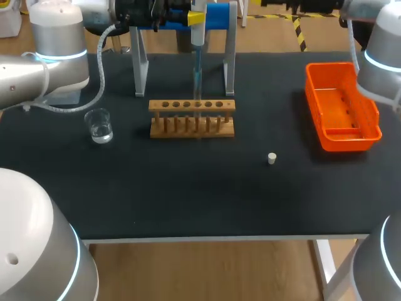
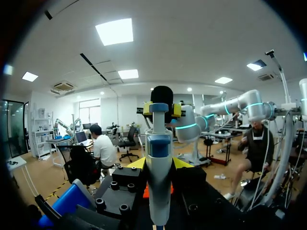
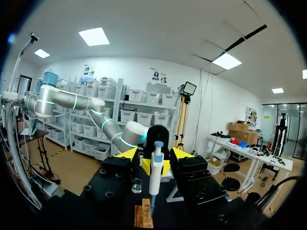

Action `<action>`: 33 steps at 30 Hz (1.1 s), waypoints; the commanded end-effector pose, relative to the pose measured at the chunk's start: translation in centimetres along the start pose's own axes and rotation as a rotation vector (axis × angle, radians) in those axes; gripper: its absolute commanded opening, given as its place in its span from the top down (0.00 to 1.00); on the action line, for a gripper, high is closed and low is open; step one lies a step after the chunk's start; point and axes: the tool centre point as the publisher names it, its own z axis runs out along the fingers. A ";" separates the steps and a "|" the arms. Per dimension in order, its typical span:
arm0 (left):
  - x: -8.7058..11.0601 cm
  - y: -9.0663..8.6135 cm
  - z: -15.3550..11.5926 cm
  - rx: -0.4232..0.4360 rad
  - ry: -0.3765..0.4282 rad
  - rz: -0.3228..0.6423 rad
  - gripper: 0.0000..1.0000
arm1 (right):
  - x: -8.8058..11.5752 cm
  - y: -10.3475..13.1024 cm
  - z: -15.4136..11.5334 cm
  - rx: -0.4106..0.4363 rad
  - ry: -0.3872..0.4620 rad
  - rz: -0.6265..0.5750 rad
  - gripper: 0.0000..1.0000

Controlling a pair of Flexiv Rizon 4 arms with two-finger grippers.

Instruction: Invert the test tube, pick up the pipette, mount the tip to pipette, aspirate from beaker and dispense into the tube, eject the tip, return the pipette, and cap with the stopper.

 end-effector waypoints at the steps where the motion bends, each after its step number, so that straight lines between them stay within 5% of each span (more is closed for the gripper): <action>1: 0.0 0.0 0.0 -0.001 -0.001 0.000 1.00 | -1.1 0.9 1.0 0.003 0.050 0.006 0.75; 3: 0.0 0.0 0.0 -0.001 -0.001 0.000 1.00 | -1.2 1.2 1.5 0.001 0.062 0.016 0.87; 9: 0.0 0.0 0.0 -0.001 -0.001 0.000 1.00 | -1.2 2.0 2.8 0.010 0.077 0.047 1.00; 33: 0.0 0.0 0.0 -0.001 -0.001 0.000 1.00 | 0.8 1.8 6.8 0.077 0.183 0.124 1.00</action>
